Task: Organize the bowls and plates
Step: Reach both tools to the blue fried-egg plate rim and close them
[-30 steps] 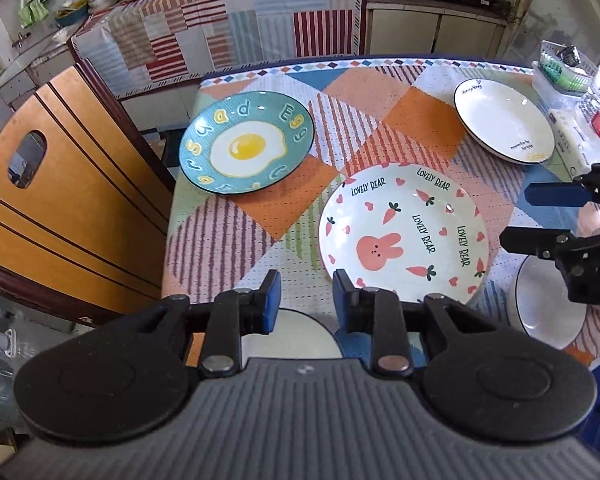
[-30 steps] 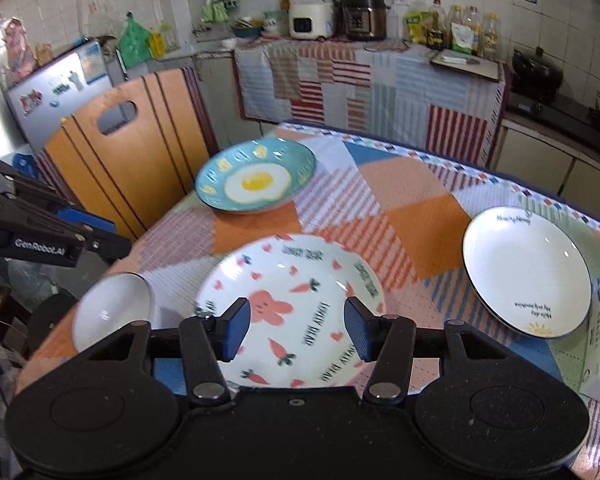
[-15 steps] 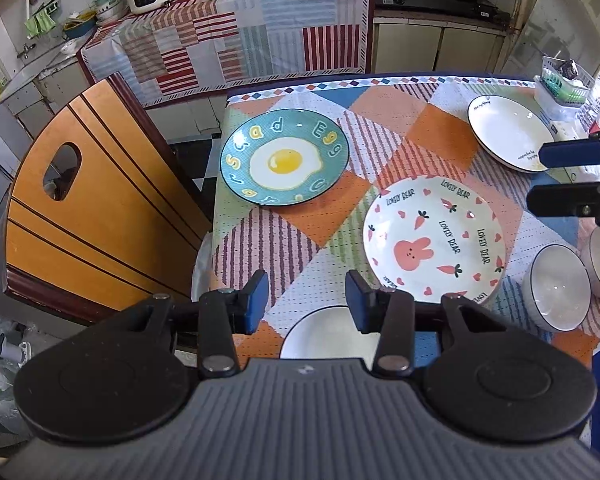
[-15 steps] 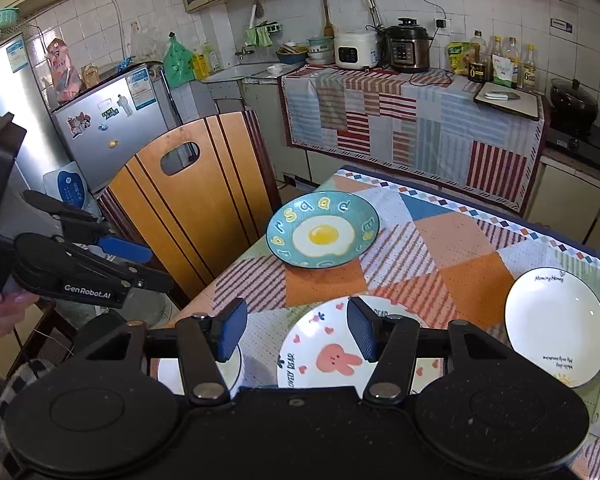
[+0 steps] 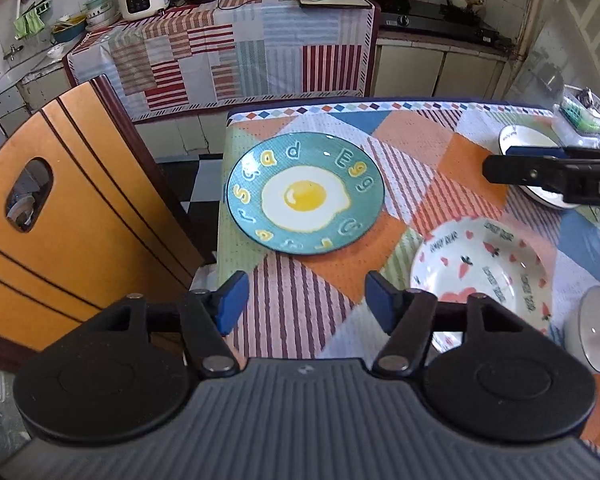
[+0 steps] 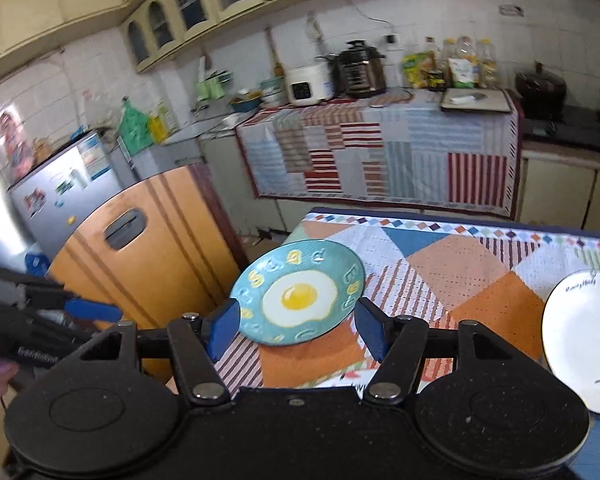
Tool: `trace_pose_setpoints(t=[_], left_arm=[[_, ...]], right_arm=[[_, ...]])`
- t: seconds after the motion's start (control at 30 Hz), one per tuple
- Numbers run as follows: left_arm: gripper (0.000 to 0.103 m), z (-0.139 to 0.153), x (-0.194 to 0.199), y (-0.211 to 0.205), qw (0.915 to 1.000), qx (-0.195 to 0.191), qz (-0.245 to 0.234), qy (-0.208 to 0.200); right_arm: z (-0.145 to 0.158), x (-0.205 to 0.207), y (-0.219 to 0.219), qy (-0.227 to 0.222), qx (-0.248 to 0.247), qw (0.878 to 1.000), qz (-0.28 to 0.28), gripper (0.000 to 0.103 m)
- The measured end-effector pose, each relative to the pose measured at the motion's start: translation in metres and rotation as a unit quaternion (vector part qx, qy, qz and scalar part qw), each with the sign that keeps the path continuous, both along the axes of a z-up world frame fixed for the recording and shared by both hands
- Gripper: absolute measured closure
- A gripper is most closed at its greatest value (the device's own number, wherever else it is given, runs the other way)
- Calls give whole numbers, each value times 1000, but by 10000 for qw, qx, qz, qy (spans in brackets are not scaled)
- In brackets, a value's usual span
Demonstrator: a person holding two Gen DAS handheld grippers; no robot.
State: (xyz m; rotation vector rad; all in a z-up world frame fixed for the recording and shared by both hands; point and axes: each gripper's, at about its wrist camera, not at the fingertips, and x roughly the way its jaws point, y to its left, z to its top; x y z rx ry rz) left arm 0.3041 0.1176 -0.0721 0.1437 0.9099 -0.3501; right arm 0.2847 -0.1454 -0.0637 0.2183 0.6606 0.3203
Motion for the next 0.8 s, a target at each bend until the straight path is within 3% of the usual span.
trace_pose_setpoints(t=[0.27, 0.53, 0.63, 0.73, 0.8], left_arm=[[28, -55, 56, 15, 9995, -258, 120, -150], [27, -108, 112, 27, 9978, -480, 458, 69], [27, -124, 127, 25, 9977, -355, 562, 90], [28, -136, 138, 26, 9975, -403, 559, 158], [31, -142, 143, 27, 9967, -520, 586, 227]], right_arm=[[-58, 73, -23, 1099, 1116, 9867, -436, 35], [-104, 119, -6, 1542, 940, 9835, -130, 35], [-118, 133, 3, 1654, 776, 9830, -159, 36], [-129, 145, 7, 1724, 671, 9825, -216, 51], [-135, 150, 7, 1764, 627, 9820, -257, 69]])
